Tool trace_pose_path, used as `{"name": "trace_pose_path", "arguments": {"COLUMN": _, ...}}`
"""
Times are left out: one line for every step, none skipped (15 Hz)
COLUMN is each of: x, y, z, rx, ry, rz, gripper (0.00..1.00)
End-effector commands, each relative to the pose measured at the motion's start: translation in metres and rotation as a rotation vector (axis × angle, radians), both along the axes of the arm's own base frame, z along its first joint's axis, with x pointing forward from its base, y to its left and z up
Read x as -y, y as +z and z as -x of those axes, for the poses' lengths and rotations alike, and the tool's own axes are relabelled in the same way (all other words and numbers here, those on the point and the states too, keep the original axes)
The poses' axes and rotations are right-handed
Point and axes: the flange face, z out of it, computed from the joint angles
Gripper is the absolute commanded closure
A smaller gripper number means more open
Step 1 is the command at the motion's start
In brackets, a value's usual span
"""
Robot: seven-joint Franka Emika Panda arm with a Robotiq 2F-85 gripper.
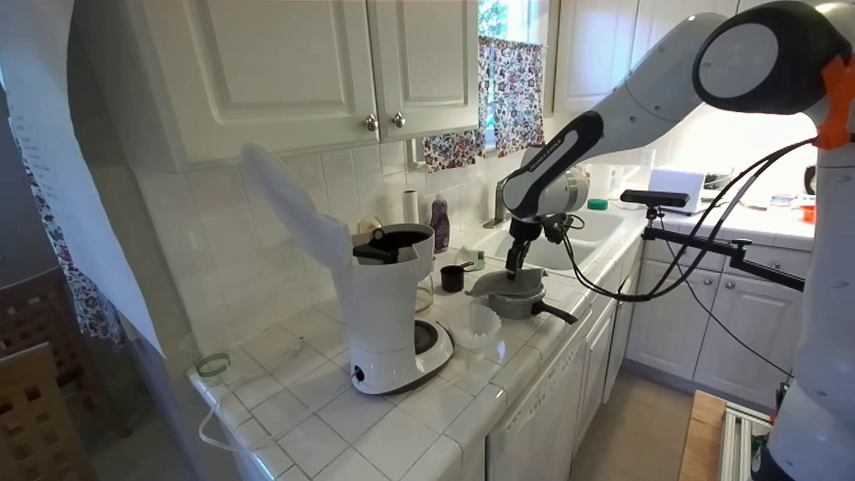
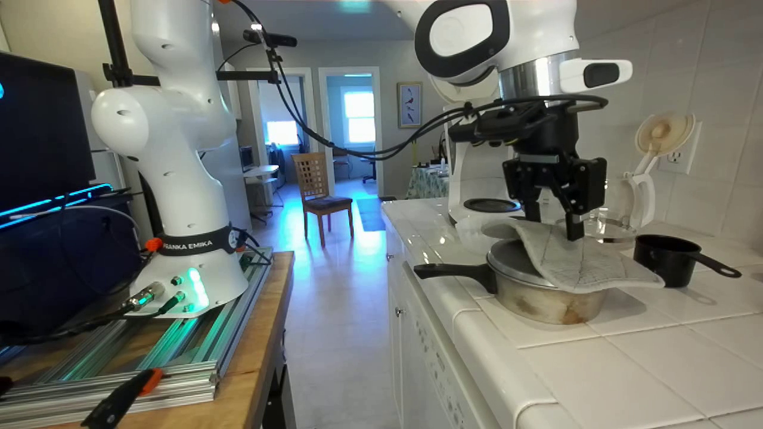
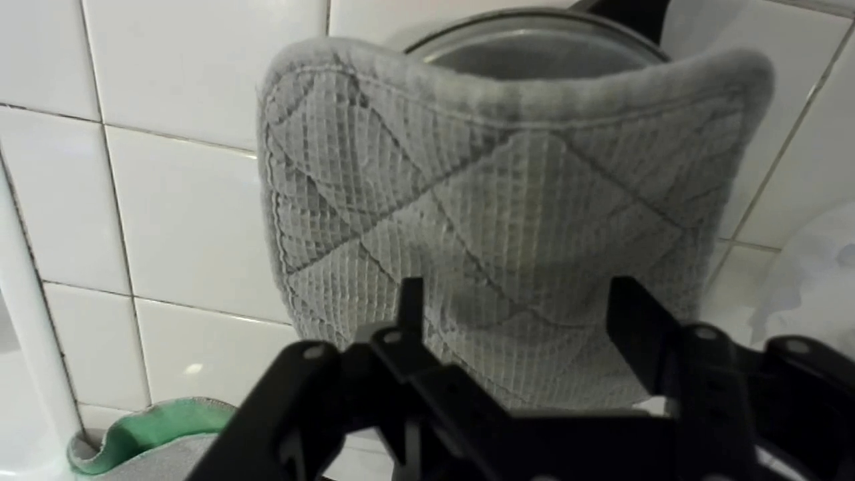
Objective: Use the potholder to put the silver lid on the silver pot
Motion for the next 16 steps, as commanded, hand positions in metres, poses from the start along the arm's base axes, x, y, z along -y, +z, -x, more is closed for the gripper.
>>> {"name": "trace_pose_path", "arguments": {"x": 0.006, "y": 0.002, "z": -0.004, "rx": -0.007, "ry": 0.005, "rz": -0.009, "gripper": 0.01}}
{"name": "trace_pose_path", "arguments": {"x": 0.007, "y": 0.002, "z": -0.003, "rx": -0.007, "ry": 0.004, "rz": -0.008, "gripper": 0.0}}
{"name": "trace_pose_path", "arguments": {"x": 0.007, "y": 0.003, "z": -0.002, "rx": -0.006, "ry": 0.003, "rz": -0.004, "gripper": 0.0}}
{"name": "trace_pose_path", "arguments": {"x": 0.006, "y": 0.005, "z": -0.002, "rx": -0.007, "ry": -0.002, "rz": 0.0, "gripper": 0.0}}
{"name": "trace_pose_path", "arguments": {"x": 0.006, "y": 0.007, "z": -0.001, "rx": -0.015, "ry": -0.014, "rz": 0.0, "gripper": 0.0}}
{"name": "trace_pose_path", "arguments": {"x": 0.005, "y": 0.01, "z": 0.001, "rx": -0.026, "ry": -0.03, "rz": -0.008, "gripper": 0.0}}
{"name": "trace_pose_path", "arguments": {"x": 0.004, "y": 0.013, "z": 0.003, "rx": -0.038, "ry": -0.048, "rz": -0.019, "gripper": 0.0}}
{"name": "trace_pose_path", "arguments": {"x": 0.004, "y": 0.016, "z": 0.005, "rx": -0.052, "ry": -0.067, "rz": -0.027, "gripper": 0.0}}
{"name": "trace_pose_path", "arguments": {"x": 0.003, "y": 0.02, "z": 0.007, "rx": -0.065, "ry": -0.088, "rz": -0.033, "gripper": 0.0}}
{"name": "trace_pose_path", "arguments": {"x": 0.002, "y": 0.024, "z": 0.008, "rx": -0.075, "ry": -0.099, "rz": -0.041, "gripper": 0.0}}
{"name": "trace_pose_path", "arguments": {"x": 0.001, "y": 0.029, "z": 0.01, "rx": -0.082, "ry": -0.113, "rz": -0.052, "gripper": 0.0}}
{"name": "trace_pose_path", "arguments": {"x": 0.001, "y": 0.034, "z": 0.011, "rx": -0.087, "ry": -0.119, "rz": -0.059, "gripper": 0.0}}
{"name": "trace_pose_path", "arguments": {"x": -0.001, "y": 0.039, "z": 0.013, "rx": -0.09, "ry": -0.127, "rz": -0.06, "gripper": 0.0}}
{"name": "trace_pose_path", "arguments": {"x": -0.002, "y": 0.044, "z": 0.015, "rx": -0.094, "ry": -0.135, "rz": -0.062, "gripper": 0.0}}
{"name": "trace_pose_path", "arguments": {"x": -0.003, "y": 0.048, "z": 0.017, "rx": -0.097, "ry": -0.148, "rz": -0.06, "gripper": 0.0}}
{"name": "trace_pose_path", "arguments": {"x": -0.005, "y": 0.053, "z": 0.019, "rx": -0.099, "ry": -0.149, "rz": -0.062, "gripper": 0.0}}
